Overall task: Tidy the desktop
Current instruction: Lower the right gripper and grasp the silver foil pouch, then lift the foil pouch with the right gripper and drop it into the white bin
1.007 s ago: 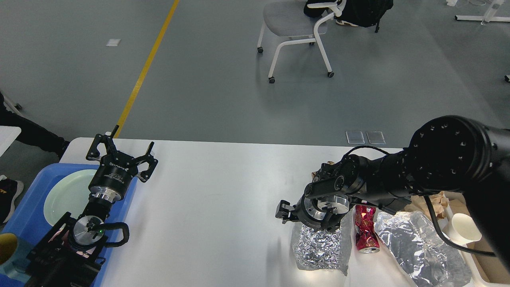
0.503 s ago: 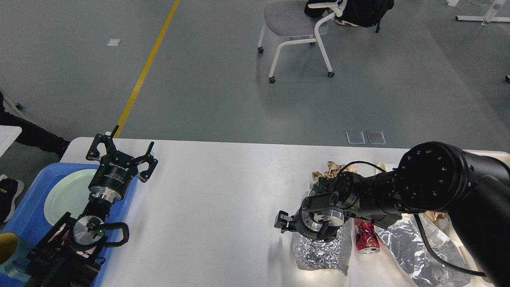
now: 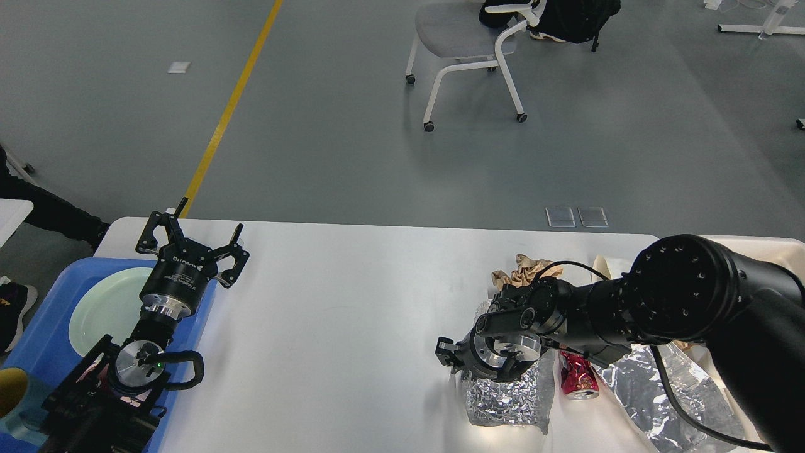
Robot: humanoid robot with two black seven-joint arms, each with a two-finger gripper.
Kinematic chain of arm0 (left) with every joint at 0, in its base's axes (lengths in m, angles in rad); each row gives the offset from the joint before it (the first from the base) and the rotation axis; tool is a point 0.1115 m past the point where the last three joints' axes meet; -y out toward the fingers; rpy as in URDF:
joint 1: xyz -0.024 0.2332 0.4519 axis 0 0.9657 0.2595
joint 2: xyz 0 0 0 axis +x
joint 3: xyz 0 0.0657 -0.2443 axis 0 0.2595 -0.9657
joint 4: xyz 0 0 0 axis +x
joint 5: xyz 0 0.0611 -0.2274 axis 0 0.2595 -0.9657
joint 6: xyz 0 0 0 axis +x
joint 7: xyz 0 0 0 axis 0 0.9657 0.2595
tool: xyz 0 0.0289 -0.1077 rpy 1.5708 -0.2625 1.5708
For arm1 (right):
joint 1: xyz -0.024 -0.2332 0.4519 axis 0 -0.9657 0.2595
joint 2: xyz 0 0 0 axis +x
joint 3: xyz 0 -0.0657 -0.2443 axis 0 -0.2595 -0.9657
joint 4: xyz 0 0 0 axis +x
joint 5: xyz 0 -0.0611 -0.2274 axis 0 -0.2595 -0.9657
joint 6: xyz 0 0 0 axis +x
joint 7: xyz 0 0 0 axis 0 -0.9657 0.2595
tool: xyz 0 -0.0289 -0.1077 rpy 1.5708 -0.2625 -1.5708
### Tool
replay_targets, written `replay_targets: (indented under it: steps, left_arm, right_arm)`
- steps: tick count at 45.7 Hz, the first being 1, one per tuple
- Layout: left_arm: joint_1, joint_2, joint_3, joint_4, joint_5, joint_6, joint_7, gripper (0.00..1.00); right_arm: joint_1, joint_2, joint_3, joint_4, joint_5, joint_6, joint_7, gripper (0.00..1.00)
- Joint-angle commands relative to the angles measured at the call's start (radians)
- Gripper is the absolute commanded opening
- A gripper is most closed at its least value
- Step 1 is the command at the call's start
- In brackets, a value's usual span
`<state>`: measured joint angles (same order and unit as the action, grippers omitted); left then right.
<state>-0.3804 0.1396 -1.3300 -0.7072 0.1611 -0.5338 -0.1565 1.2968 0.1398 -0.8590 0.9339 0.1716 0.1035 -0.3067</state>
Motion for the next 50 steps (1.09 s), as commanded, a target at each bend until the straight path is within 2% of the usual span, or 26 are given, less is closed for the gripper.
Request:
replay_targets:
  steps: [1, 9, 25, 32, 43, 50]
  left_arm:
    - [0.0, 0.0, 0.0, 0.0, 0.0, 0.0, 0.0, 0.96]
    - [0.0, 0.0, 0.0, 0.0, 0.0, 0.0, 0.0, 0.96]
    - [0.0, 0.0, 0.0, 0.0, 0.0, 0.0, 0.0, 0.96]
    - [0.0, 0.0, 0.0, 0.0, 0.0, 0.0, 0.0, 0.96]
    - [0.0, 0.0, 0.0, 0.0, 0.0, 0.0, 0.0, 0.96]
    - [0.0, 0.0, 0.0, 0.0, 0.0, 0.0, 0.0, 0.96]
  right_arm:
    - [-0.014, 0.0, 0.0, -0.001, 0.002, -0.025, 0.0, 0.16]
    - [-0.031, 0.0, 0.0, -0.001, 0.009, -0.027, 0.0, 0.0]
    - [-0.005, -0.003, 0.009, 0.022, 0.039, -0.019, -0.003, 0.0]
    - [0.059, -0.017, 0.009, 0.088, 0.042, 0.002, -0.005, 0.0]
    - [0.329, -0.089, 0.0, 0.279, 0.083, 0.203, -0.023, 0.0]
    - [0.505, -0.157, -0.005, 0.397, 0.083, 0.288, -0.026, 0.0]
